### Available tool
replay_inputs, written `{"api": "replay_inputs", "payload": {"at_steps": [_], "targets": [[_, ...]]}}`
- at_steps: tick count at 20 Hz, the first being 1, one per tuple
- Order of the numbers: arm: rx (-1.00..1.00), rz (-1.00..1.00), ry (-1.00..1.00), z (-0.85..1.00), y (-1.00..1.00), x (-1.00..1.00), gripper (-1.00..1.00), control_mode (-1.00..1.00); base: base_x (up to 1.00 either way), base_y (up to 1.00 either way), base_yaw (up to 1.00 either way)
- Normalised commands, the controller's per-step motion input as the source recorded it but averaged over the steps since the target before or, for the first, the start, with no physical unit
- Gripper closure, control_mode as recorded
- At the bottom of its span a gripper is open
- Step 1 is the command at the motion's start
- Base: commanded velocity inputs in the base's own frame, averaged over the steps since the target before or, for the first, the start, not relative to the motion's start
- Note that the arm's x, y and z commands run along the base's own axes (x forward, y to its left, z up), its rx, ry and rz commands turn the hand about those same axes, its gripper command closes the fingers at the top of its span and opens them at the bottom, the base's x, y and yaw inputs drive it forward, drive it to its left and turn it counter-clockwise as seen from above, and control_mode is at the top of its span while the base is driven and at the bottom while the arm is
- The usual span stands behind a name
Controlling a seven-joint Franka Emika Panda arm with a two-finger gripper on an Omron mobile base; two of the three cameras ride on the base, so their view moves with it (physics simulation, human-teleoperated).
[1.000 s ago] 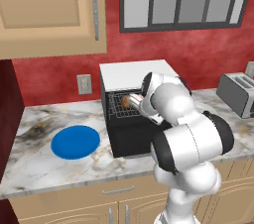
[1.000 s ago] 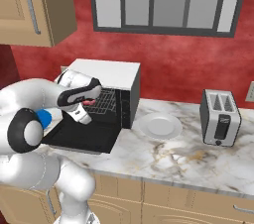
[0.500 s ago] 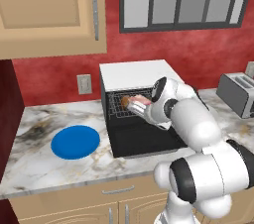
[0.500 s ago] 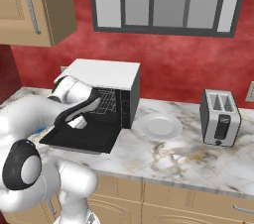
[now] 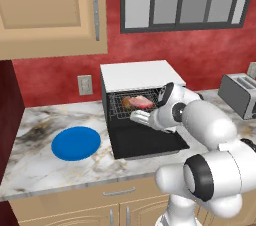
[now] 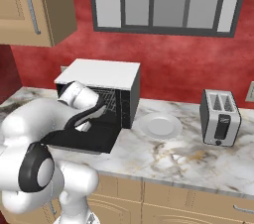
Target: Open the toaster oven door. Place the bread on the bottom rack in the toaster oven and place the steak on the top rack.
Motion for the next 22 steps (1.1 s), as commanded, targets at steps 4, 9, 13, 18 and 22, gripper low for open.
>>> {"api": "replay_inputs", "payload": {"at_steps": [4, 9, 13, 18, 22], "targets": [[-0.15, 0.09, 0.0, 0.0, 0.01, 0.14, -1.0, -1.0, 0.0, 0.0, 0.0], [-0.15, 0.03, 0.0, 0.01, 0.04, 0.32, -1.0, -1.0, 0.0, 0.0, 0.0], [-0.13, 0.0, 0.0, 0.02, 0.04, 0.41, -1.0, -1.0, 0.0, 0.0, 0.0], [-0.1, 0.0, 0.0, 0.02, 0.01, 0.47, -1.0, -1.0, 0.0, 0.0, 0.0], [-0.09, 0.01, 0.0, 0.0, 0.09, 0.55, -1.0, -1.0, 0.0, 0.0, 0.0]]}}
